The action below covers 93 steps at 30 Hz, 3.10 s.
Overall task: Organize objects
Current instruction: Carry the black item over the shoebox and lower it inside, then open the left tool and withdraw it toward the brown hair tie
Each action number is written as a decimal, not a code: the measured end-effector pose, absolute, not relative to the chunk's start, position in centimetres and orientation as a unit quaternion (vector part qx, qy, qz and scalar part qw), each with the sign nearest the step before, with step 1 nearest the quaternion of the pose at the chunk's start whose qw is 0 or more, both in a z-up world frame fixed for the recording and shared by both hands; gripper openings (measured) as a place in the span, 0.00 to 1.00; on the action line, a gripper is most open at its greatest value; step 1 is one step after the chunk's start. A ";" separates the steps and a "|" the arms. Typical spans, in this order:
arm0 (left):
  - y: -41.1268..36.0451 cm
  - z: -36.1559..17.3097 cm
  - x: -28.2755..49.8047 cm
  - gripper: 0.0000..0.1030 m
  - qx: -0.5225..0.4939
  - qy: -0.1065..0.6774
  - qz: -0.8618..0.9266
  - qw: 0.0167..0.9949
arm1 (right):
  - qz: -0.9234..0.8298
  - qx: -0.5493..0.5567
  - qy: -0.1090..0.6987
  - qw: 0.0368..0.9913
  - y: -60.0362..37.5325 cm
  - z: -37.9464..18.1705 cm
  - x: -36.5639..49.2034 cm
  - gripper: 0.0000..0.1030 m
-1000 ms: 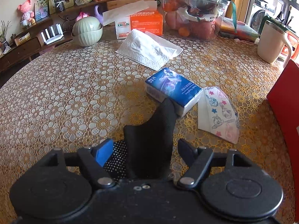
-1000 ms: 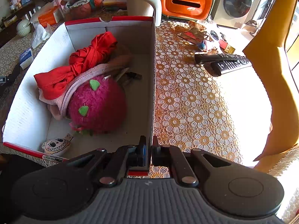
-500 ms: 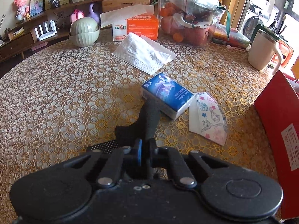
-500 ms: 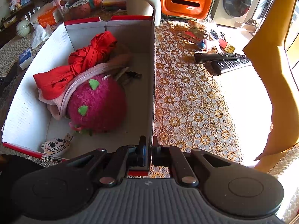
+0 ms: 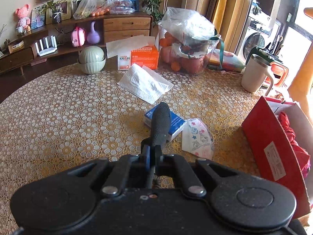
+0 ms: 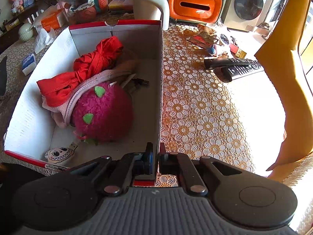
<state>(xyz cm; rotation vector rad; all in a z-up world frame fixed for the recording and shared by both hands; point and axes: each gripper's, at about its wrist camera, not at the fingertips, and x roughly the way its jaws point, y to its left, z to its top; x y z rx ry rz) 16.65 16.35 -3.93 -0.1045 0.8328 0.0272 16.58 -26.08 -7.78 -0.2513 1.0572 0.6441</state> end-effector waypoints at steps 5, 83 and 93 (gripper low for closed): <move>15.0 -1.1 14.8 0.02 -0.053 0.382 -0.013 0.922 | 0.302 -0.113 0.492 0.809 -26.3 -7.8 16.5 0.05; -16.6 -6.8 17.0 0.43 0.050 0.458 -0.311 0.831 | 0.320 -0.096 0.487 0.807 -27.0 -8.0 16.2 0.05; -14.3 -4.5 15.4 0.53 0.041 0.428 -0.299 0.852 | 0.320 -0.097 0.487 0.806 -26.9 -8.0 16.2 0.05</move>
